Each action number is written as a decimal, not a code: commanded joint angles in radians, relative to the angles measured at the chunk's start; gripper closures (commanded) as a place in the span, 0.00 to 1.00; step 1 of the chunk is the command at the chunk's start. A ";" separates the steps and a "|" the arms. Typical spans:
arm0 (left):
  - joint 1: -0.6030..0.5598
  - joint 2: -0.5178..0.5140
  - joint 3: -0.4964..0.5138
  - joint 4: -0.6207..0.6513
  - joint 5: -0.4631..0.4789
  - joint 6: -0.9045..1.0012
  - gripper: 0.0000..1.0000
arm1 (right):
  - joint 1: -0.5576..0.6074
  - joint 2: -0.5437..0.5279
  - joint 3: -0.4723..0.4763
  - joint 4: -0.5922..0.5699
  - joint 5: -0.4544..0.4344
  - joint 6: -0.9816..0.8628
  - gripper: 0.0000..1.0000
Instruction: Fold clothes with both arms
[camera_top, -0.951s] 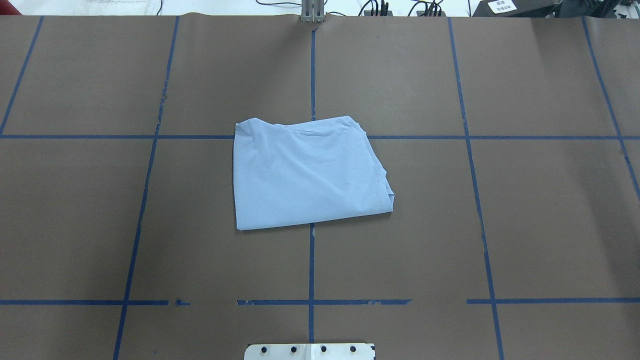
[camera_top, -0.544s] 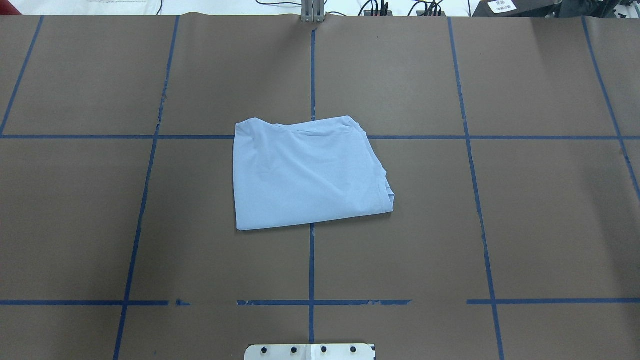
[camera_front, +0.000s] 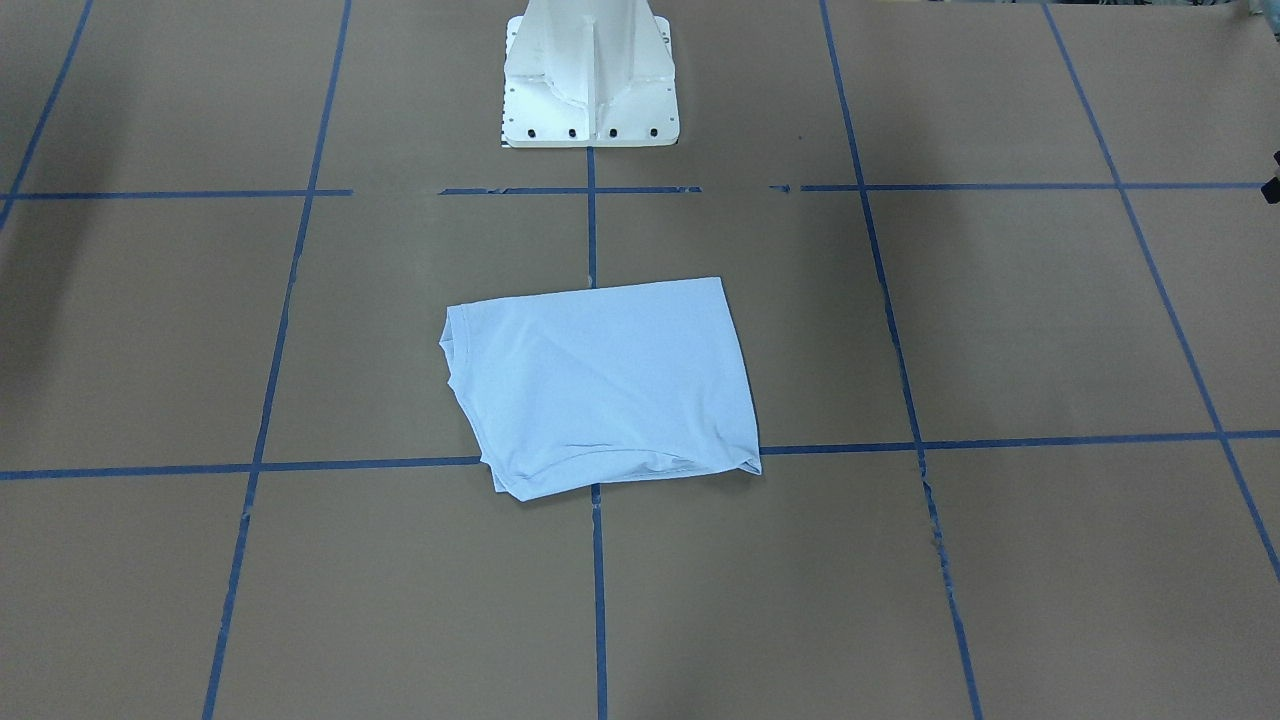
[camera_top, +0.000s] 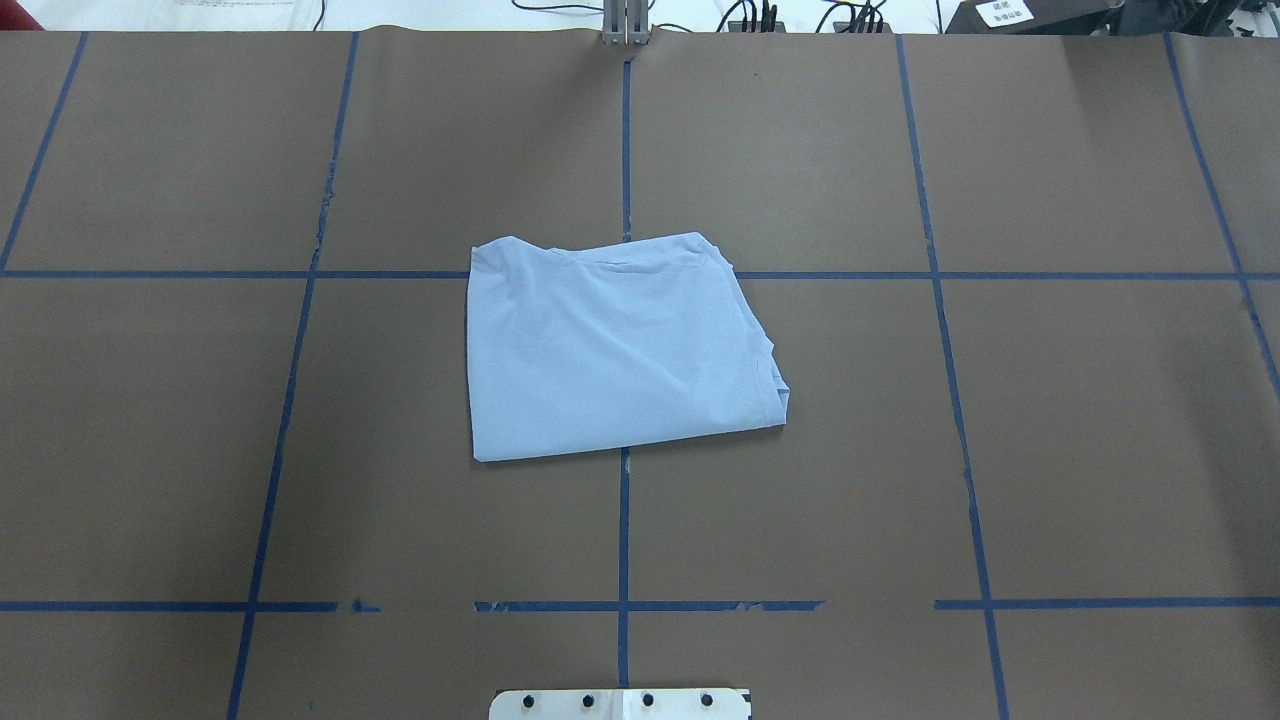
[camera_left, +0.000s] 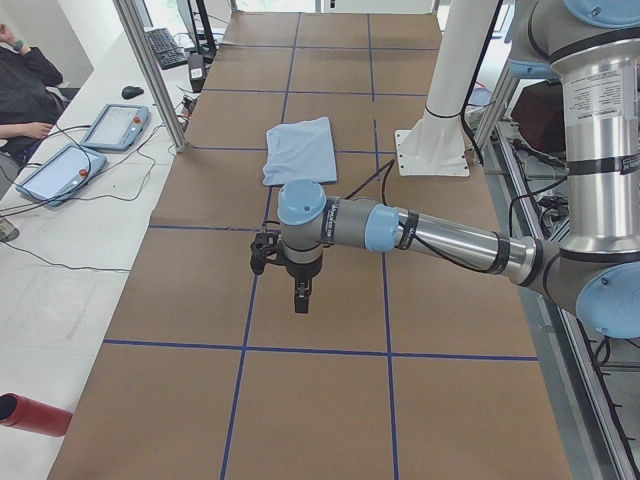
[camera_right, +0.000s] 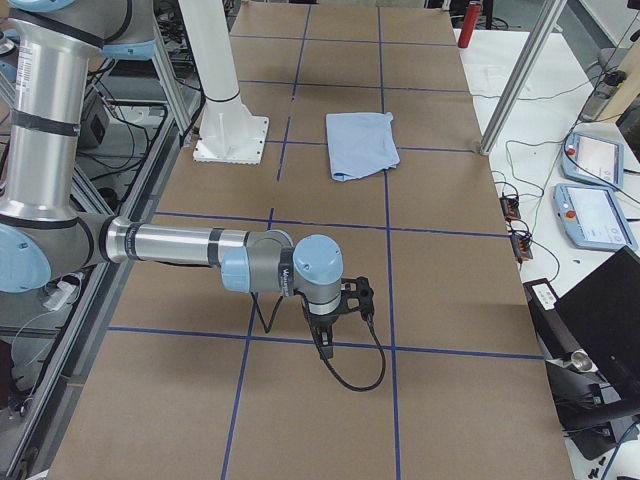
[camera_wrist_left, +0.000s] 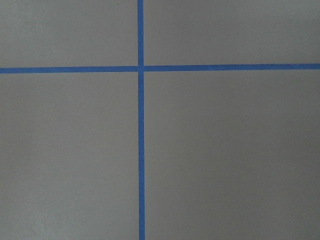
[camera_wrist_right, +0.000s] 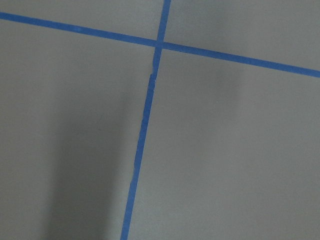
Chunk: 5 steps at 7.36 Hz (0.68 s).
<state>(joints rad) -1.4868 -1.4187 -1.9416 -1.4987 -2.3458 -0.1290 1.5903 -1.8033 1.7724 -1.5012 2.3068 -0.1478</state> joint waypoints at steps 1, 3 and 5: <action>0.031 -0.014 0.049 -0.074 -0.007 -0.004 0.00 | -0.001 -0.005 0.002 0.001 -0.001 0.016 0.00; 0.026 0.047 0.043 -0.071 -0.007 0.096 0.00 | -0.016 0.007 0.002 -0.008 -0.004 0.136 0.00; 0.011 0.099 0.052 -0.066 -0.009 0.144 0.00 | -0.021 0.007 0.004 -0.005 -0.004 0.140 0.00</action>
<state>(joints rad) -1.4644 -1.3537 -1.8925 -1.5664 -2.3540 -0.0137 1.5722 -1.7974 1.7756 -1.5072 2.3028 -0.0217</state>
